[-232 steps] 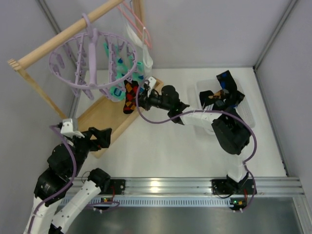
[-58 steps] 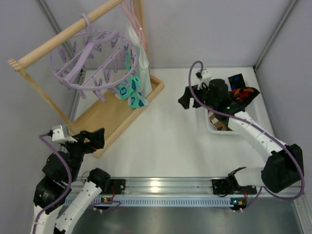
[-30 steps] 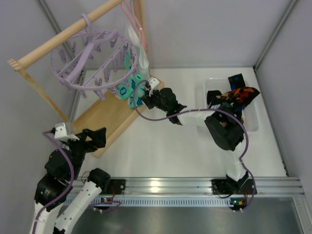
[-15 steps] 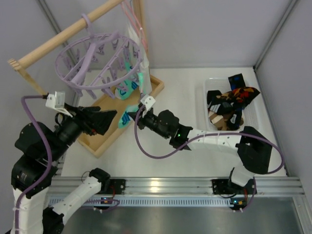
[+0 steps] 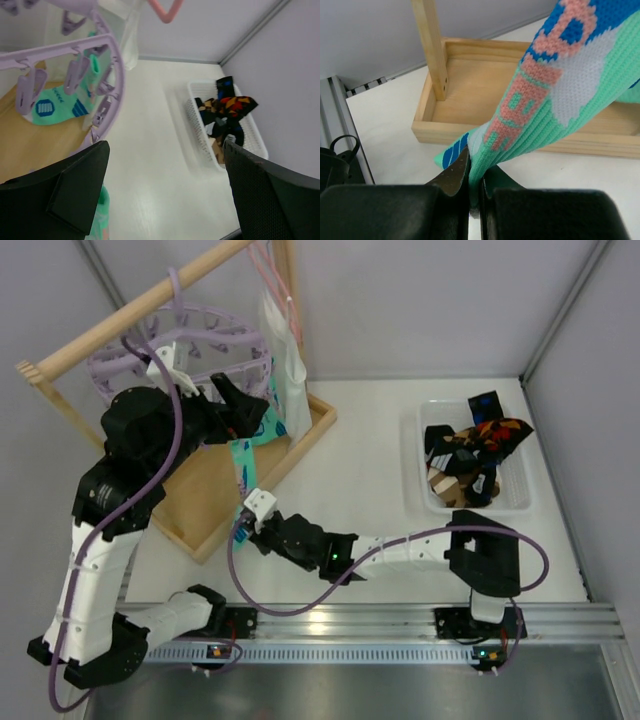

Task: Remove the socks clipped to the hanger

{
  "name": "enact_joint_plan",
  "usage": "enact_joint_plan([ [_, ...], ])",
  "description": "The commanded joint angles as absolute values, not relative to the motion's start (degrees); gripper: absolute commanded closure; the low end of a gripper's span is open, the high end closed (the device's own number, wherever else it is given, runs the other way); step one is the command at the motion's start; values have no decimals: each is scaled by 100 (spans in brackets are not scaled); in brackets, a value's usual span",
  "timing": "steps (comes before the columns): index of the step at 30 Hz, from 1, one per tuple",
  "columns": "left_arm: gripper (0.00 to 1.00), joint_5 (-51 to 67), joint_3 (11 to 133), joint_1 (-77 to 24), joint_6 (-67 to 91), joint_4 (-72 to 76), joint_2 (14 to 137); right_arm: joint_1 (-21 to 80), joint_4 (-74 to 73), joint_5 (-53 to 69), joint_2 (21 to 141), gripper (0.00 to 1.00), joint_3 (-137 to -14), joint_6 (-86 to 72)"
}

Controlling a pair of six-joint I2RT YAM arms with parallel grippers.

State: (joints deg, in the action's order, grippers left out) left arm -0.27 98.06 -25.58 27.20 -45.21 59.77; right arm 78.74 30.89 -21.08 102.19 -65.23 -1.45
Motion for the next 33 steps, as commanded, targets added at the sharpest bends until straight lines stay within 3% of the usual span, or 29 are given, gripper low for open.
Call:
enact_joint_plan([
  [1,2,-973,9835,-2575,2435,-4727,5968,8086,3120,-2268,10362,100,-7022,-61],
  [7,2,-2003,9598,-2610,2189,-5124,5792,8068,3173,-2364,10547,100,-7172,-79],
  [21,9,-1697,8649,-2619,2505,-5028,5467,7910,3498,-1574,10477,100,-6961,-448],
  [33,34,-1714,8077,-2628,2531,-4263,5493,7910,3797,-1099,10213,100,-6671,-484],
])
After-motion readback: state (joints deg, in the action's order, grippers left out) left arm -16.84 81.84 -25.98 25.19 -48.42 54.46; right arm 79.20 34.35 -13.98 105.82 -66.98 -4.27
